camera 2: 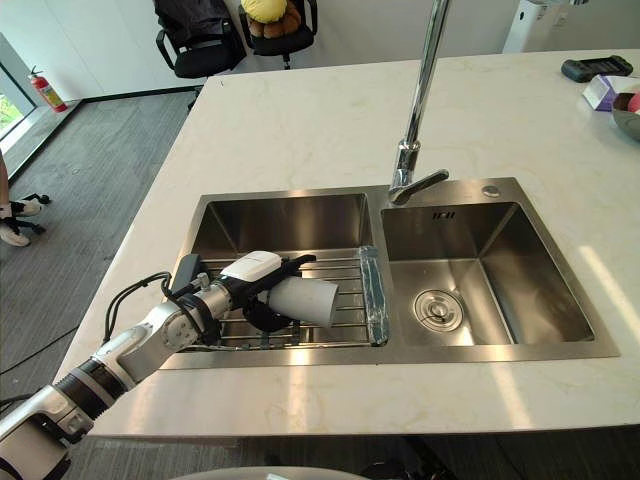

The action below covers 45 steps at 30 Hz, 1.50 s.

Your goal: Walk over to the sink, pick up the cup, carry it to the dishwasher, place the cup inside the dishwasher, then close the dishwasher door

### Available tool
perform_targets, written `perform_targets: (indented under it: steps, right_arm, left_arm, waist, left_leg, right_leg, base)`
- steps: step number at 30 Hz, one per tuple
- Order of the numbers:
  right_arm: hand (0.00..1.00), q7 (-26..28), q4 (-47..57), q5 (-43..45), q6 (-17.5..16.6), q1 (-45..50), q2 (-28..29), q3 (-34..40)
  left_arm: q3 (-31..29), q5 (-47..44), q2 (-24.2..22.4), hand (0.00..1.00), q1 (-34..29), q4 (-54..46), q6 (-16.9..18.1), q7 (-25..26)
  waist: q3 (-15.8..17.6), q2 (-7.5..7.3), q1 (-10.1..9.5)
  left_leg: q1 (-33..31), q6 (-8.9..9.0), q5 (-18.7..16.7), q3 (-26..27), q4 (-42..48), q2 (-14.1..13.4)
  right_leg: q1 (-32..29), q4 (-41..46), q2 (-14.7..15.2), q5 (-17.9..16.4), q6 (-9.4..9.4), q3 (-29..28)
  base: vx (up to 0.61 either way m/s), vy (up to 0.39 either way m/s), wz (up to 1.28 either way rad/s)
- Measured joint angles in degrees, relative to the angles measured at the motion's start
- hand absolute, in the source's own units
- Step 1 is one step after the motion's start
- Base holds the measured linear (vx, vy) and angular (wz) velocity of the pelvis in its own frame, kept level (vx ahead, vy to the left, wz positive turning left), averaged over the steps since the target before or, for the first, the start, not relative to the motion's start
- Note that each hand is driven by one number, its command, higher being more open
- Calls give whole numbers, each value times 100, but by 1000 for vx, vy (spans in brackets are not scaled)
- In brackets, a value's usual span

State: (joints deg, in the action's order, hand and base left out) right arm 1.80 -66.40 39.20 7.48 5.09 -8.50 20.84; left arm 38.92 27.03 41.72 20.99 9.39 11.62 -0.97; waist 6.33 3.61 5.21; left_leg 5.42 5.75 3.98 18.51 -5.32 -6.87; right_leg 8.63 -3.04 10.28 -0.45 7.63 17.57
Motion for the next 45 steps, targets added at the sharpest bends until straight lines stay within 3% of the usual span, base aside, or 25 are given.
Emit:
perform_targets:
  steps: [8, 12, 17, 21, 25, 33, 37, 42, 45]
  right_arm:
    - [100, 49, 2, -2, -40, -25, -66, -160]
    - [100, 83, 1, -3, -38, -12, -76, -282]
    - [100, 217, -3, -11, -47, 14, -81, -204]
    - [100, 292, -1, -48, -93, 13, -68, -83]
    - [100, 324, 0, -60, -92, 12, -32, -83]
    - [100, 272, 11, -284, -81, 81, 154, 164]
    - [100, 269, 108, -464, -78, 175, 279, 417]
    - [100, 272, 194, -566, -73, 265, 378, 594]
    - [100, 275, 223, -575, -91, 313, 445, 611]
  left_arm:
    - [-63, -172, 22, 0, -465, -11, 226, 1027]
    - [-559, -695, -406, 0, -965, -324, 417, 1604]
    - [-732, -687, -654, 0, -1136, -595, 780, 1641]
    - [-756, -791, -793, 0, -1246, -666, 824, 1617]
    - [-960, -1628, -1065, 0, -1383, -676, 793, 1595]
    - [-2135, -4115, -1846, 0, -1596, -805, 560, 1555]
    - [-2749, -4915, -2099, 0, -1788, -945, 489, 1492]
    - [-3149, -5350, -2273, 0, -1860, -1000, 378, 1365]
    - [-3409, -5412, -2357, 0, -1931, -1148, 314, 1295]
  waist:
    - [64, -13, 5]
    - [88, -20, -29]
    - [92, -25, -125]
    - [106, -47, -133]
    - [139, -99, -148]
    - [181, -168, -275]
    - [177, -216, -355]
    - [178, -264, -459]
    - [165, -332, -479]
  left_leg:
    - [-43, -1, 2, -61, 25, 9]
    - [-61, -2, 3, -114, 26, 14]
    - [-61, -10, 9, -174, 26, 18]
    - [-60, -19, 17, -227, 26, 16]
    - [-60, -22, 21, -234, 26, 15]
    - [-52, -26, 29, -326, 28, 7]
    - [-50, -35, 48, -415, 27, 10]
    - [-87, -51, 102, -569, 26, 28]
    - [-158, -44, 157, -738, 0, 38]
  right_leg:
    - [1, -5, 0, -3, -4, 58]
    - [18, -3, 1, -20, -33, 119]
    - [46, 32, -1, -51, -84, 181]
    - [46, 105, 0, -98, -155, 229]
    - [46, 112, 0, -105, -163, 234]
    - [75, 212, 0, -147, -222, 324]
    - [131, 231, 0, -154, -231, 436]
    - [150, 331, 25, -232, -236, 581]
    - [164, 414, 39, -299, -133, 697]
  base:
    - [1, -3, 3]
    - [5, -8, 6]
    - [-7, -7, 7]
    - [-16, -3, 6]
    - [0, 0, 0]
    - [-1, -4, 4]
    - [-17, -10, 12]
    - [-34, -9, 15]
    - [-51, -22, 27]
